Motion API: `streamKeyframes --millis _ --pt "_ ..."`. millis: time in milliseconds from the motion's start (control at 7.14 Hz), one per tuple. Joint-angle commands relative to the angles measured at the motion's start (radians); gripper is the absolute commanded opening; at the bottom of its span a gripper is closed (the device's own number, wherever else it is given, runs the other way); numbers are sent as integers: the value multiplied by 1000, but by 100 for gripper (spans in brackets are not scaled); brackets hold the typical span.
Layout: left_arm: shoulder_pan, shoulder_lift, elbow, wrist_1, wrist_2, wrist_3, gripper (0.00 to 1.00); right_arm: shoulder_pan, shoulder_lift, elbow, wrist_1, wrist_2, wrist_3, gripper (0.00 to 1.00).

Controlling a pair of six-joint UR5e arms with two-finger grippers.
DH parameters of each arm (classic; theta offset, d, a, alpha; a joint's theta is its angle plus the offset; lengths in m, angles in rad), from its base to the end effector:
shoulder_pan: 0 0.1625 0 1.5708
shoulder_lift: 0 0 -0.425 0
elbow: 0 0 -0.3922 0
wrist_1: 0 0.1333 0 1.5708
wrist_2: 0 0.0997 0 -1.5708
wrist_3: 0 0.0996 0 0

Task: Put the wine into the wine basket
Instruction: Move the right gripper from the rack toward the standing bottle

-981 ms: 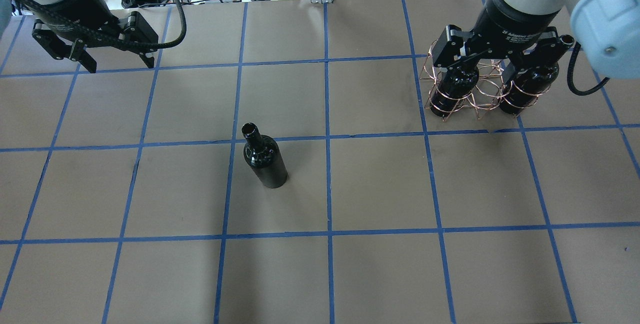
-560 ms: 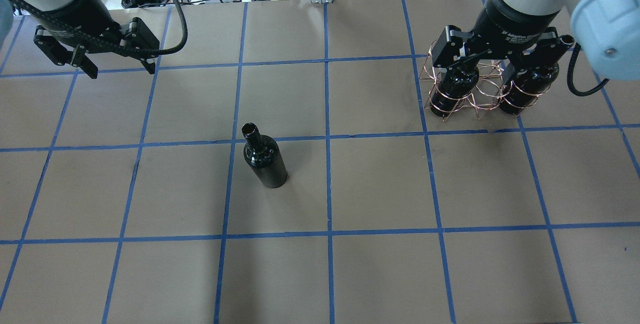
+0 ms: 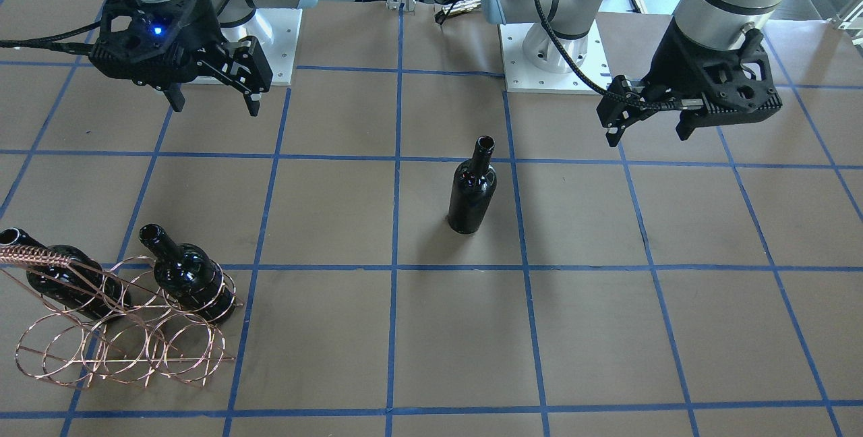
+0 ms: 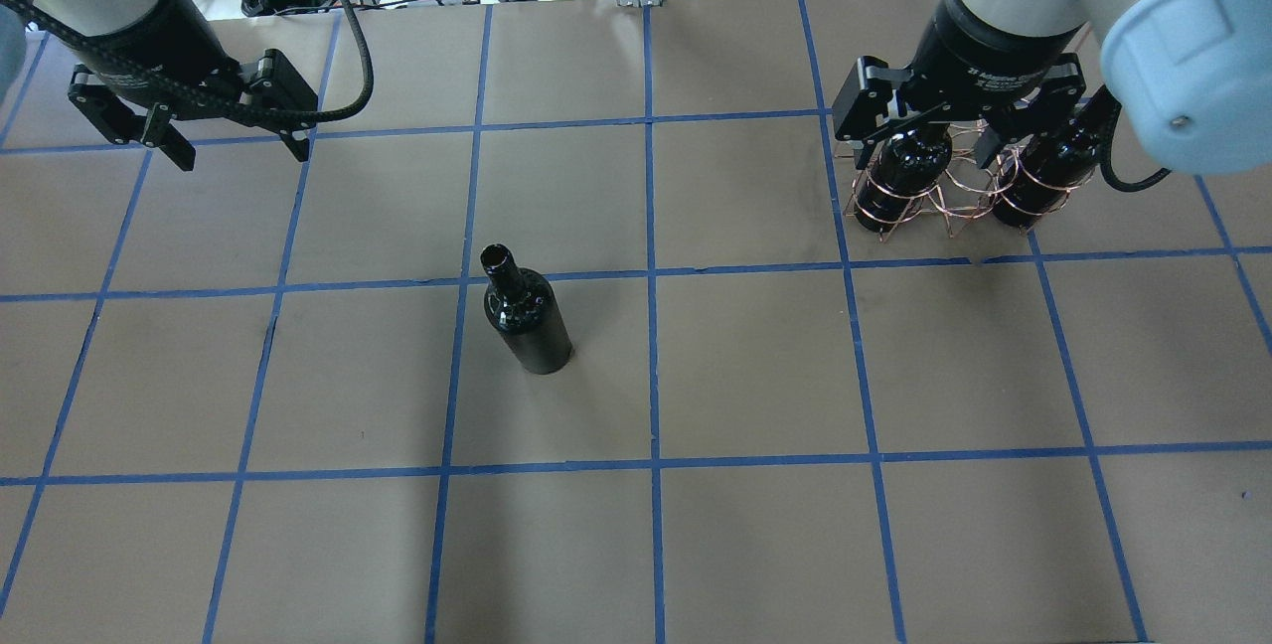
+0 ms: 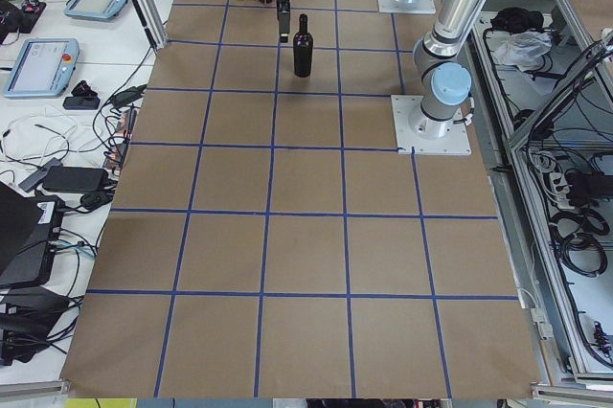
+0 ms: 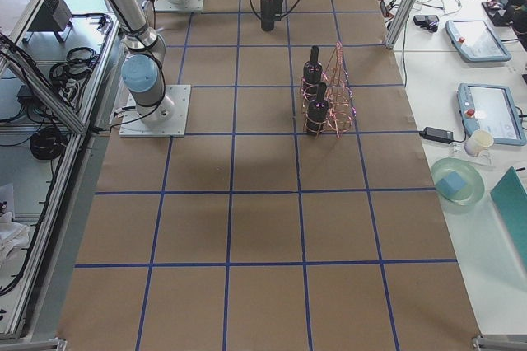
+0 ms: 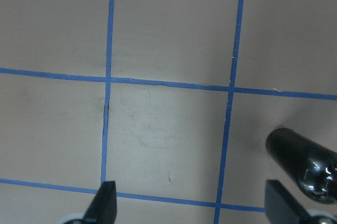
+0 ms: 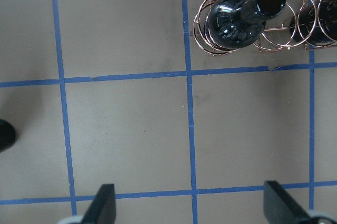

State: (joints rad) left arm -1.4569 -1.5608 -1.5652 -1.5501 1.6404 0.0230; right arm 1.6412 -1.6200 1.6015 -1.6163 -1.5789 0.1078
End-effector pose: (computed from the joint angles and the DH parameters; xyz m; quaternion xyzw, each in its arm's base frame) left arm -0.0697 -0.5023 0.4979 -0.0460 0.9982 -0.0157 0.0359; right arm 0.1657 -0.4666 0.5012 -0.0188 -0.9993 0.0322 0.0012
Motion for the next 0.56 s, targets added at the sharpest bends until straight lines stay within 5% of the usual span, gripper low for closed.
streamKeyframes --millis 0,420 --pt "0 1 -1 -2 1 0 100 61 3 -6 -16 0 82 100" --pt "0 2 -2 -4 2 0 100 113 20 -6 -58 10 162 100"
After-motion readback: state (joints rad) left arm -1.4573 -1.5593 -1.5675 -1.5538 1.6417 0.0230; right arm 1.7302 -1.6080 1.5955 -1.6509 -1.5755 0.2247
